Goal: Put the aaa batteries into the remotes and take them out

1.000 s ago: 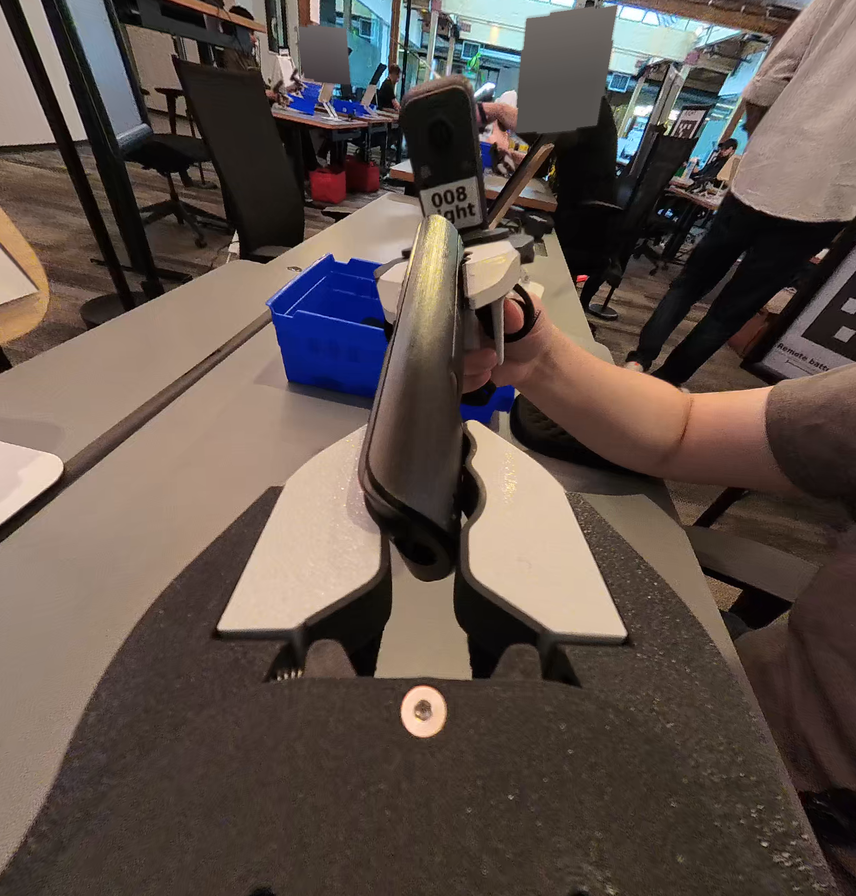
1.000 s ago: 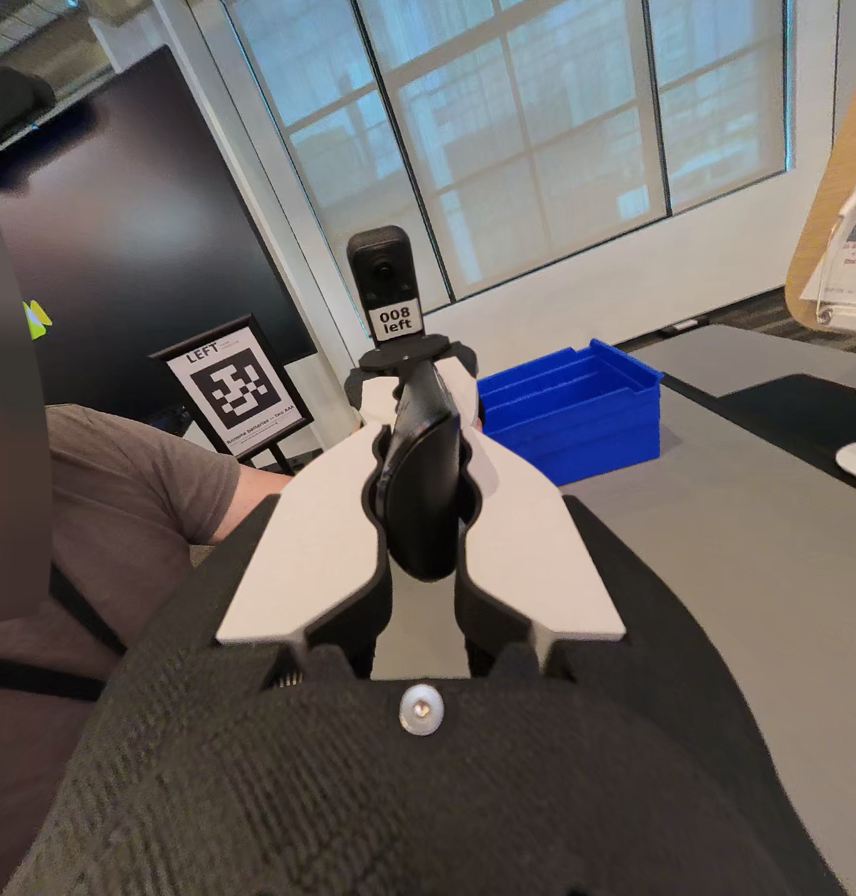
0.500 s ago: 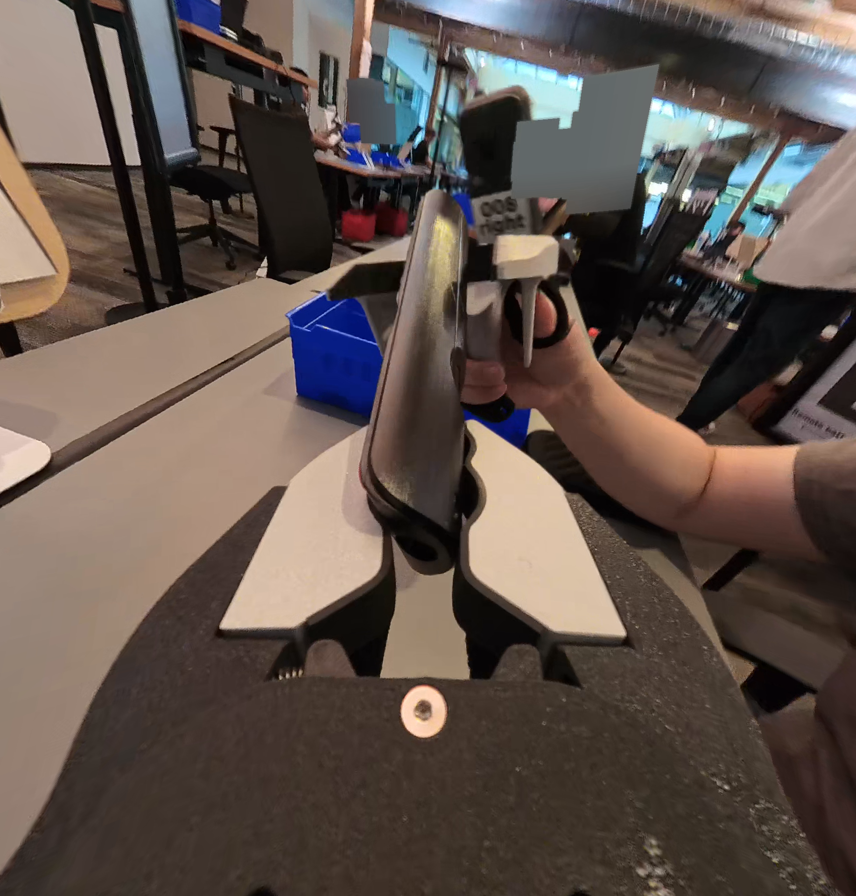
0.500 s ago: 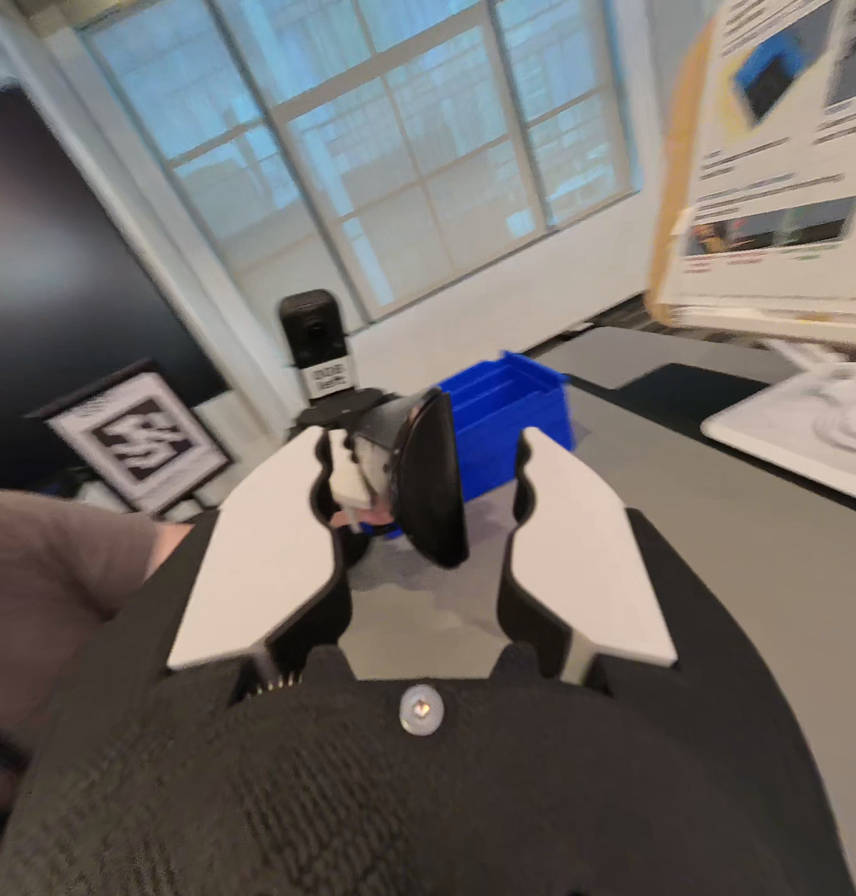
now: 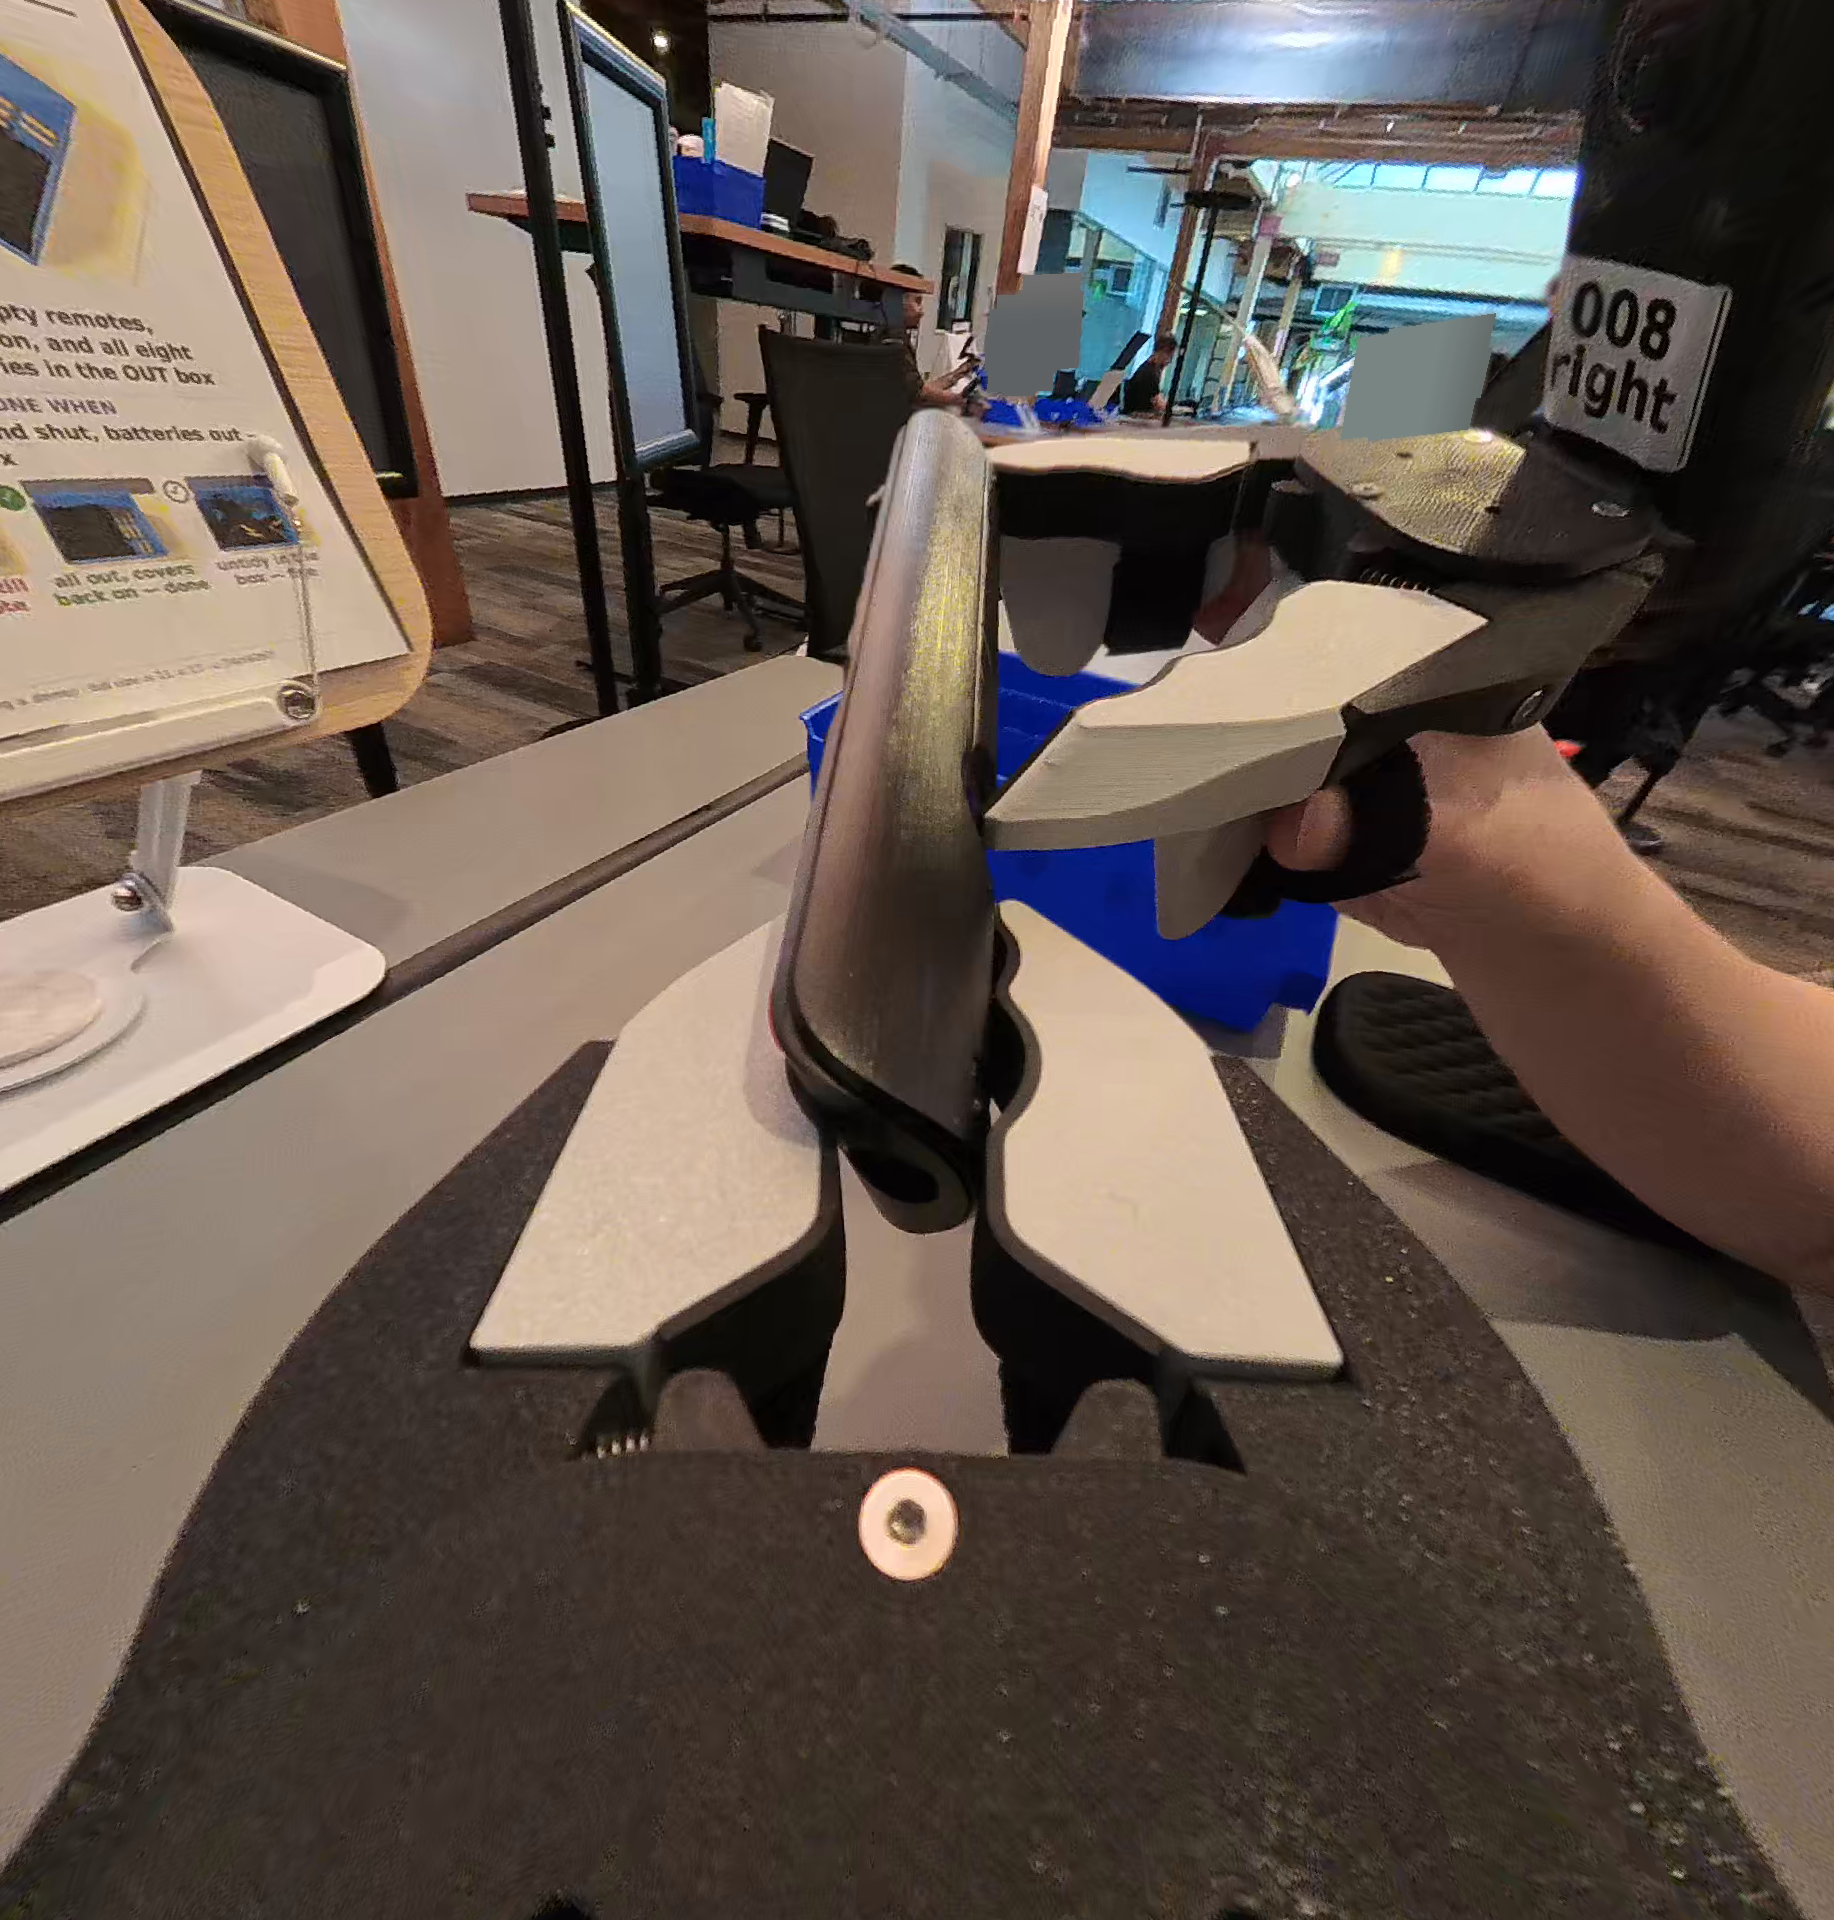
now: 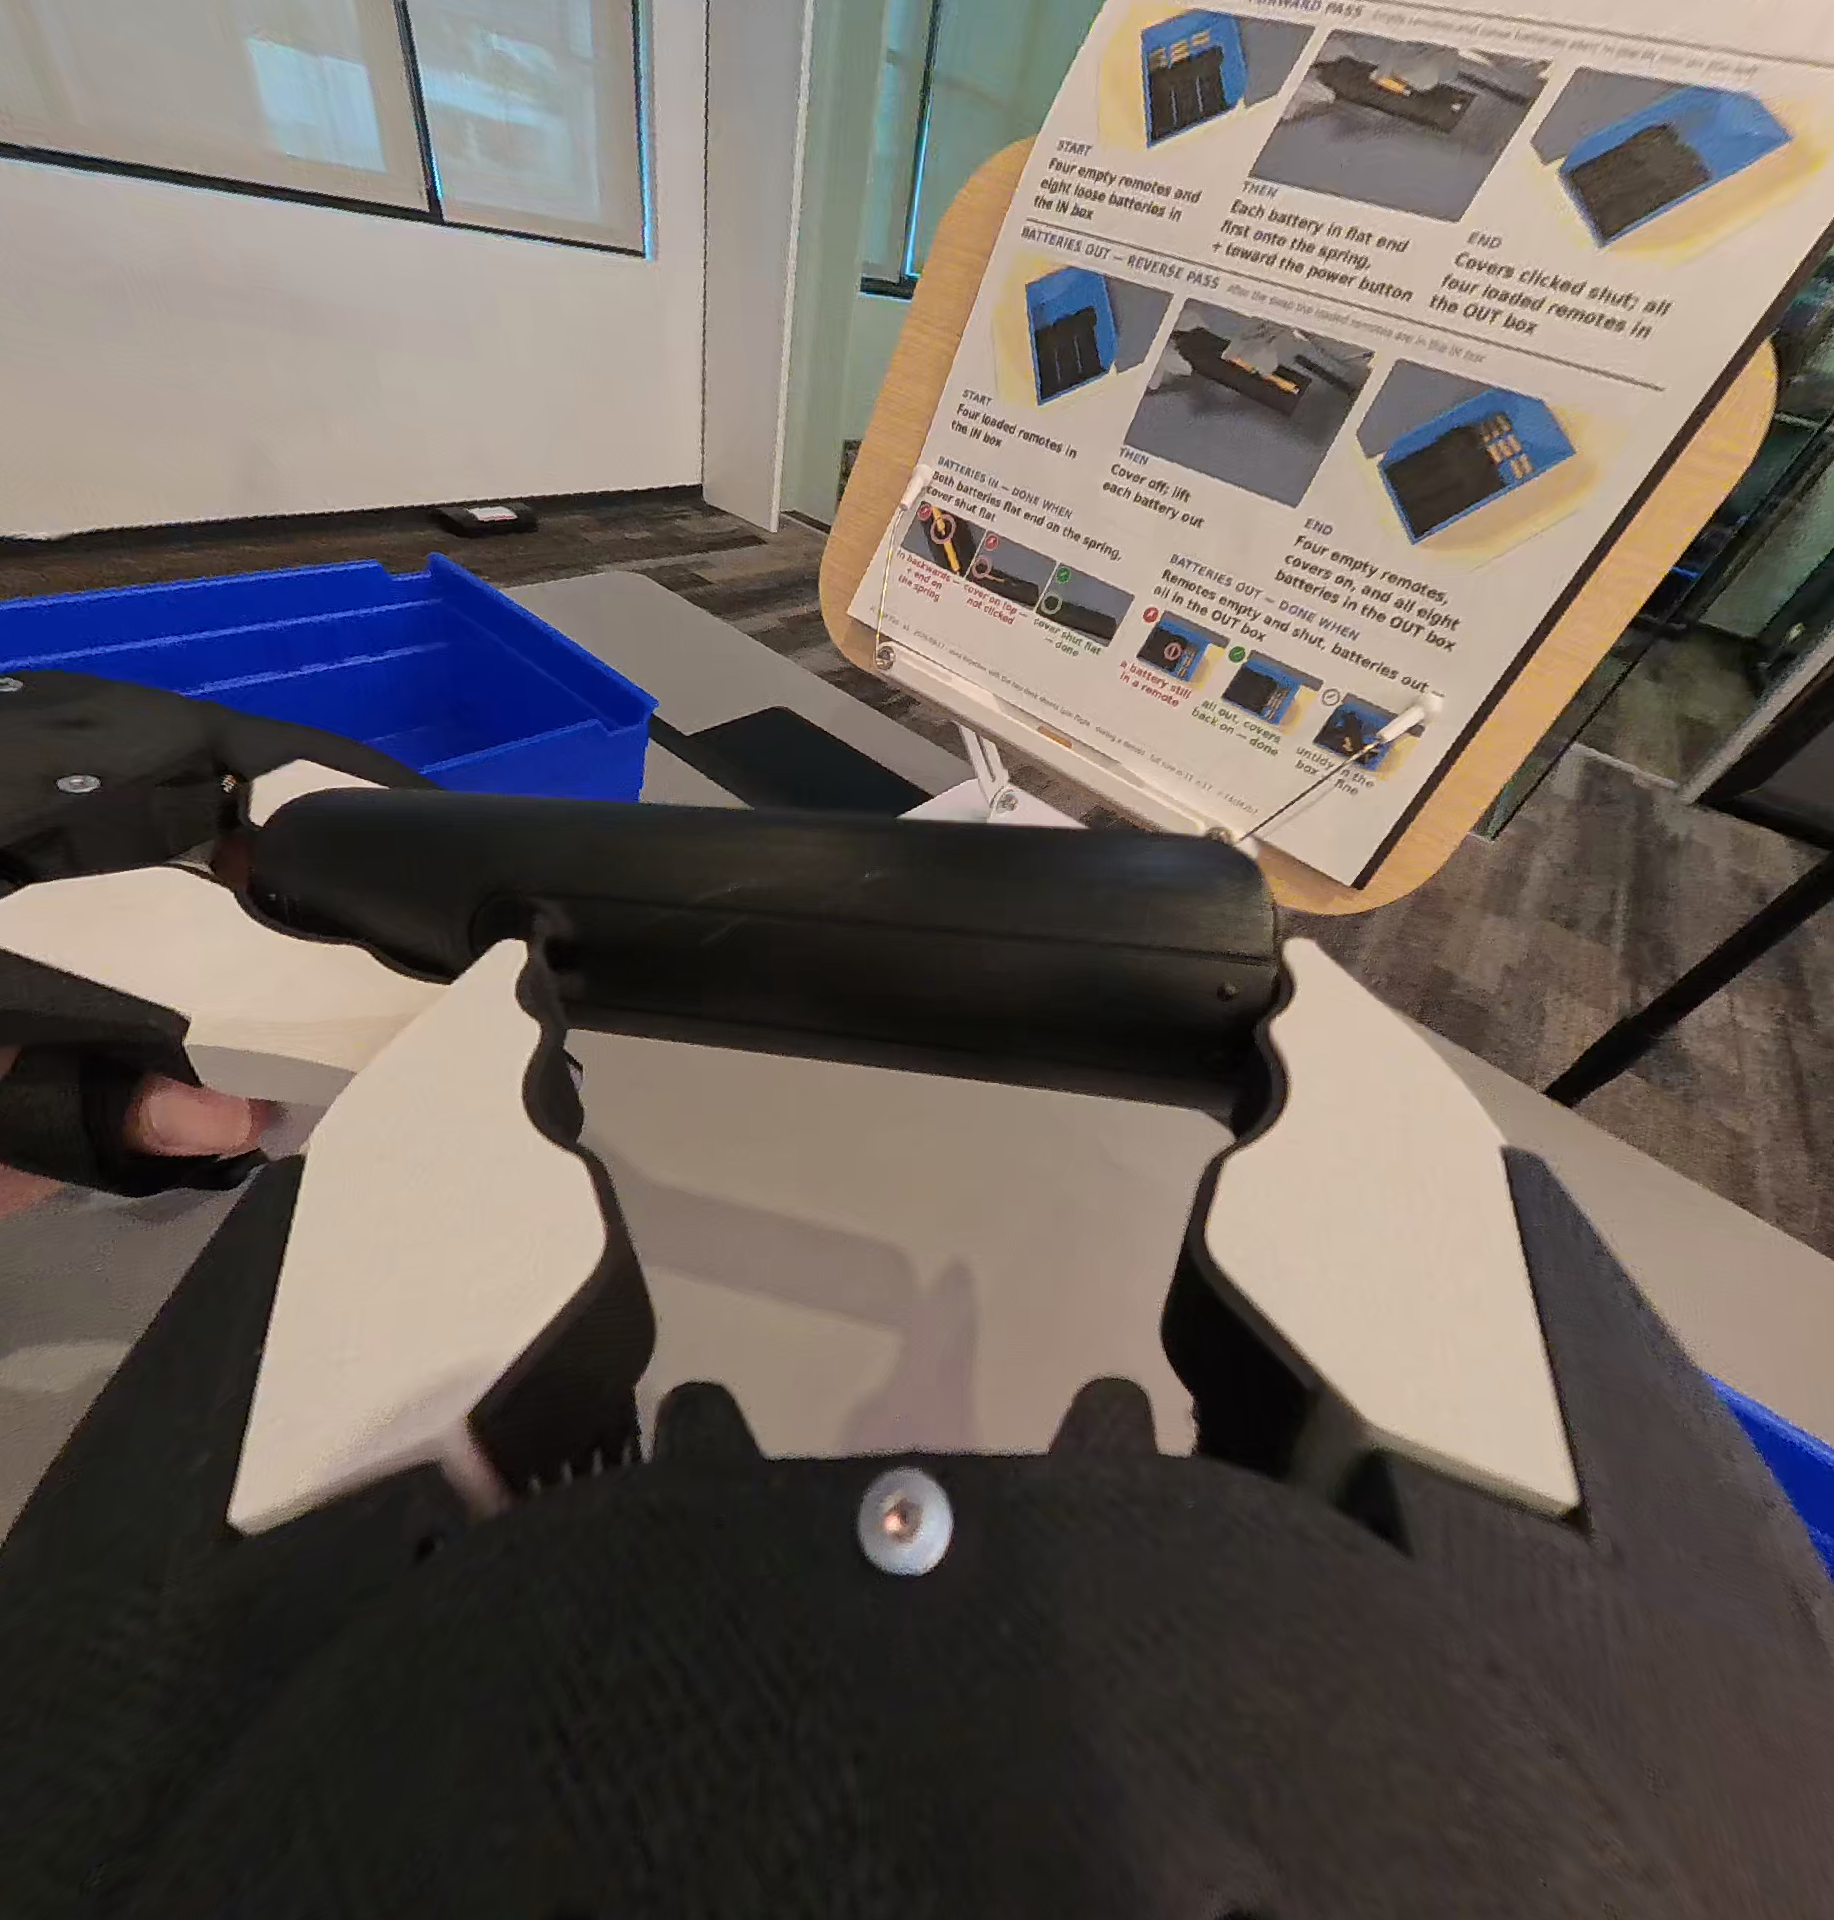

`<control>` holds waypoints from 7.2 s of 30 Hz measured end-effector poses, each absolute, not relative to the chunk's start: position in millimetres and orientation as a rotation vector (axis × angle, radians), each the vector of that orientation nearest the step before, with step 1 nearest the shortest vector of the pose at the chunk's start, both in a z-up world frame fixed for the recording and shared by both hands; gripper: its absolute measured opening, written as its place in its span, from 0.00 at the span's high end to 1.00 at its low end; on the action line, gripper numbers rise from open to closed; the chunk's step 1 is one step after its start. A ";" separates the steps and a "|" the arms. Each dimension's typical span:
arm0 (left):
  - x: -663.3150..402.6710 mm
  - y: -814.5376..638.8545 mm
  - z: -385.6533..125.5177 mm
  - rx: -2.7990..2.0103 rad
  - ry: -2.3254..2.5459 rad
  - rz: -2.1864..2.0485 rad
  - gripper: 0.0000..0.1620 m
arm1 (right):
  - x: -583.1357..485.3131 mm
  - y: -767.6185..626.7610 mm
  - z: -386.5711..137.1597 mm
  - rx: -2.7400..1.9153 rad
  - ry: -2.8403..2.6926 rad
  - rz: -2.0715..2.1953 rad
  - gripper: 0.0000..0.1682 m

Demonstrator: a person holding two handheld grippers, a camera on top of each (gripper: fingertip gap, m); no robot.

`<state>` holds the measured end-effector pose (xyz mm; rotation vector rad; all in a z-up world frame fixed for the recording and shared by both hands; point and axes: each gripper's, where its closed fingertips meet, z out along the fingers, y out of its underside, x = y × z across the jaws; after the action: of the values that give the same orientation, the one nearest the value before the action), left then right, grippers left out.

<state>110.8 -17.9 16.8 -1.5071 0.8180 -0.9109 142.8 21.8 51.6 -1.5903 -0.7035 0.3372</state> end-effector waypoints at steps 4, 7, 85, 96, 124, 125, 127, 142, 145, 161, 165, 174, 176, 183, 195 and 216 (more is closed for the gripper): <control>111.4 -18.2 15.9 -1.505 0.831 -0.864 0.85 | 142.9 22.0 50.1 -1.593 -0.707 0.360 0.25; 111.1 -18.9 16.9 -1.494 0.841 -0.840 0.85 | 142.1 21.0 51.5 -1.577 -0.705 0.364 0.25; 124.9 -62.0 50.7 -1.225 0.762 -1.432 0.85 | 113.4 -27.9 82.7 -1.222 -0.905 0.661 0.56; 123.8 -53.6 45.4 -1.284 0.788 -1.309 0.85 | 134.7 1.2 81.0 -1.366 -0.777 0.605 0.23; 116.9 -59.4 31.3 -1.449 1.067 -1.354 0.85 | 166.2 -34.3 81.8 -1.649 -0.940 1.000 0.82; 116.6 -59.9 31.5 -1.445 1.073 -1.351 0.85 | 166.8 -36.5 80.1 -1.655 -0.958 1.011 0.82; 117.9 -61.7 30.8 -1.450 1.084 -1.355 0.85 | 168.3 -39.9 78.3 -1.677 -0.966 1.061 0.83; 115.0 -60.7 39.2 -1.416 1.043 -1.371 0.85 | 158.2 -44.0 77.0 -1.657 -0.983 1.173 0.81; 113.5 -64.3 43.0 -1.410 1.063 -1.380 0.85 | 157.2 -50.6 81.4 -1.629 -1.001 1.272 0.84; 110.3 -63.2 37.1 -1.514 1.084 -1.384 0.85 | 157.3 -50.9 70.8 -1.671 -1.015 1.465 0.85; 110.0 -62.7 35.6 -1.531 1.084 -1.384 0.85 | 157.2 -49.8 68.3 -1.676 -1.015 1.483 0.85; 110.6 -47.7 32.7 -1.585 0.953 -1.327 0.85 | 157.1 -12.8 71.5 -1.641 -0.778 1.338 0.56; 109.9 -40.6 29.0 -1.605 0.910 -1.289 0.85 | 157.9 -1.3 65.7 -1.673 -0.763 1.128 0.41; 113.3 -31.7 25.7 -1.581 0.845 -1.148 0.85 | 144.4 10.1 52.2 -1.718 -0.714 0.728 0.26; 111.8 -28.2 31.1 -1.524 0.798 -0.949 0.85 | 143.8 11.4 68.8 -1.522 -0.695 0.353 0.26; 109.2 -25.3 33.3 -1.477 0.757 -0.850 0.85 | 141.5 14.0 65.3 -1.478 -0.610 0.415 0.26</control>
<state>109.2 -25.3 33.3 -1.4768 0.7566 -0.8495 141.5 14.0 65.3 -1.4778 -0.6105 0.4153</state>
